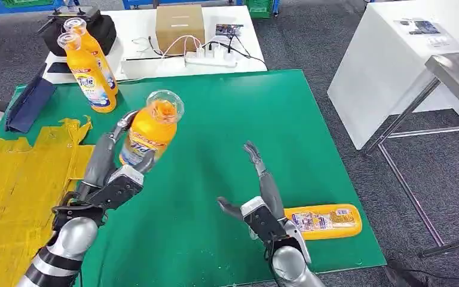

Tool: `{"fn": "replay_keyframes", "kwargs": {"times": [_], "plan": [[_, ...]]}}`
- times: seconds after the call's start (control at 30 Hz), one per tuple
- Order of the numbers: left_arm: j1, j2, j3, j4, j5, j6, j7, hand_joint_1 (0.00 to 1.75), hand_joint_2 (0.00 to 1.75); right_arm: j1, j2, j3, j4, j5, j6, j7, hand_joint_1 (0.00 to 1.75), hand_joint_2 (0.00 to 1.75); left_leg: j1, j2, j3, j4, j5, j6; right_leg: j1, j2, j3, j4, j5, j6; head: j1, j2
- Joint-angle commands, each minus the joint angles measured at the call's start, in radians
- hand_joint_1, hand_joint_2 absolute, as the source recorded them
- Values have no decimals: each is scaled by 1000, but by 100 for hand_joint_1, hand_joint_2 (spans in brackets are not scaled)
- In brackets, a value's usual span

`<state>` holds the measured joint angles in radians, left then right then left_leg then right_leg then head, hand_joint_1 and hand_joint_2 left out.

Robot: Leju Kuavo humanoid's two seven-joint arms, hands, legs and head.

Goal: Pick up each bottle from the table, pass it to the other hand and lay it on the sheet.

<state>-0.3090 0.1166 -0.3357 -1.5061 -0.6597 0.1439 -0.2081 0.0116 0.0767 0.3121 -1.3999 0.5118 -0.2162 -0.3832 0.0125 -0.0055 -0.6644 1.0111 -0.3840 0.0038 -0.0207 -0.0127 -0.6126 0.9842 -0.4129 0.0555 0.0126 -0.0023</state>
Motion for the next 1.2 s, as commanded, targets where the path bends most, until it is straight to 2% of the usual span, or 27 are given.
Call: {"fn": "replay_keyframes", "kwargs": {"times": [0.03,0.07,0.23,0.27,0.33,0.4,0.47,0.6,0.67,0.77,0.93,1.0,1.13,1.17,1.2], "plan": [[-99,125,42,300,-605,71,242,175,175,44,-79,-40,23,155,54,131,0,175,0,0,6,-2,-1,0,0,0,5,-1,-1,-2,0,0],[-108,122,44,320,-606,80,238,175,175,41,-79,-42,29,155,53,131,0,175,0,0,8,-2,-2,-1,1,0,8,-1,-2,-3,0,0],[-118,116,41,335,-608,85,233,175,175,36,-77,-42,35,154,53,131,0,175,1,0,2,0,-1,-1,1,0,2,-1,-1,-2,0,0],[-126,128,22,338,-662,66,270,175,175,31,-97,-20,38,217,43,162,0,175,0,-1,5,0,-2,0,1,0,4,0,-2,-3,0,0],[-204,134,-8,468,-732,28,304,175,175,2,-127,10,75,339,23,227,0,175,1,0,4,0,-1,0,1,0,3,-1,-1,-2,0,0],[-294,129,-38,624,-755,33,299,175,175,-17,-152,21,98,358,37,227,0,175,1,-1,3,0,-1,0,1,0,3,-1,-1,-2,0,0],[-328,127,-52,728,-792,56,297,175,175,9,-192,40,62,363,62,218,0,175,0,-2,3,-1,0,0,0,-2,4,-1,-1,-2,0,0],[-270,162,-37,791,-828,113,324,175,175,10,-244,55,50,551,63,402,0,175,0,0,8,-2,-1,0,0,1,7,-2,-1,-3,0,0],[-242,168,-19,796,-824,122,321,175,175,26,-262,53,33,560,77,423,0,175,-1,5,10,-2,-3,0,0,5,9,-1,-2,-3,0,0],[-207,178,0,827,-834,94,325,175,175,91,-327,53,-32,578,99,481,0,175,-1,4,8,-1,-3,0,0,5,7,-1,-2,-2,0,0],[-202,171,10,850,-840,96,336,175,175,122,-359,42,-61,571,97,497,0,175,0,1,9,-1,-4,0,0,2,9,-1,-4,-2,0,0],[-204,170,10,851,-840,94,336,175,175,120,-357,42,-62,570,98,498,0,175,0,0,4,0,-2,0,0,2,4,-1,-2,-2,0,0],[-190,160,29,853,-841,102,351,175,175,141,-373,46,-87,571,101,515,0,175,0,2,8,0,-4,-1,0,4,7,-1,-2,-3,0,0],[-180,154,38,851,-840,114,353,122,175,166,-390,46,-121,558,101,515,0,175,0,2,7,-1,-3,-1,0,4,6,-2,-2,-3,0,0],[-171,149,48,843,-837,127,354,37,175,190,-403,45,-153,541,96,513,0,175,-1,1,10,-1,-4,0,0,3,9,-2,-3,-4,0,0]]}}
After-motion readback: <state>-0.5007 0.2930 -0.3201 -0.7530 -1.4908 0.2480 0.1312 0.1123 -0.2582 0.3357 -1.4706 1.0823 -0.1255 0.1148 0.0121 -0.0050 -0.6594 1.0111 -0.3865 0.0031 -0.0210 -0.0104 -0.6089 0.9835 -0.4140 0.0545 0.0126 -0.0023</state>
